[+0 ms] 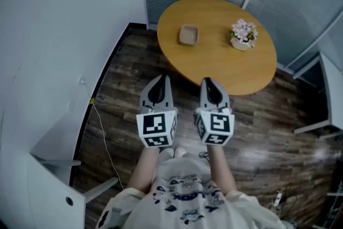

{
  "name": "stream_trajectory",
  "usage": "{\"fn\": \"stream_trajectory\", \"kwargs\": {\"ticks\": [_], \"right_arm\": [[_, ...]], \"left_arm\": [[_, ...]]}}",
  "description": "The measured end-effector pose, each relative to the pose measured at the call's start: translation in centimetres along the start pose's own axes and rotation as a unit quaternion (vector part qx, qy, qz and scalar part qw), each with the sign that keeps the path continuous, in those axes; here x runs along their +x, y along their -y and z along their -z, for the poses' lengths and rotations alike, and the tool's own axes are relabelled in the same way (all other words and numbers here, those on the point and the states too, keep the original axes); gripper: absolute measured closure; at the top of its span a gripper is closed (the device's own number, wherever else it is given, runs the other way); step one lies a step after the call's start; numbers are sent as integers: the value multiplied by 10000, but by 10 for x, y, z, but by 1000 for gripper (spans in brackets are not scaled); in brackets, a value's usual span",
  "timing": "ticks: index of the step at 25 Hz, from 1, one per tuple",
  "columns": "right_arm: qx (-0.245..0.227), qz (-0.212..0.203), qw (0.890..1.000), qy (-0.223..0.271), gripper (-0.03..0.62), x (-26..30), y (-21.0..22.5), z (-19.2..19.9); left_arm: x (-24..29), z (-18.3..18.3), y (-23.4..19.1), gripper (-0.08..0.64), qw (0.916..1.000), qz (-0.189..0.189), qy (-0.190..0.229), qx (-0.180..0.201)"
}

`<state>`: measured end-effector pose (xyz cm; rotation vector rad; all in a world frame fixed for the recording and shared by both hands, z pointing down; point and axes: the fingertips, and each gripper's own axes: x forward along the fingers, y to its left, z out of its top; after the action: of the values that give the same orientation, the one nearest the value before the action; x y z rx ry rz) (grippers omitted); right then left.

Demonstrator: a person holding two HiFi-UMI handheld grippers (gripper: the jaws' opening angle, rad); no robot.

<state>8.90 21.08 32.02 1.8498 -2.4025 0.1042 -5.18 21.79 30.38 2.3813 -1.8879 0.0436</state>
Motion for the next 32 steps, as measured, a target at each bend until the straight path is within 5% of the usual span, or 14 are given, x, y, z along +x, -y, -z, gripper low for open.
{"fn": "stream_trajectory", "kwargs": {"ticks": [32], "right_arm": [[226,-282,9993,-118,571,37,35,19]], "left_arm": [[38,18,10,555,9992,-373,-147,-92]]}}
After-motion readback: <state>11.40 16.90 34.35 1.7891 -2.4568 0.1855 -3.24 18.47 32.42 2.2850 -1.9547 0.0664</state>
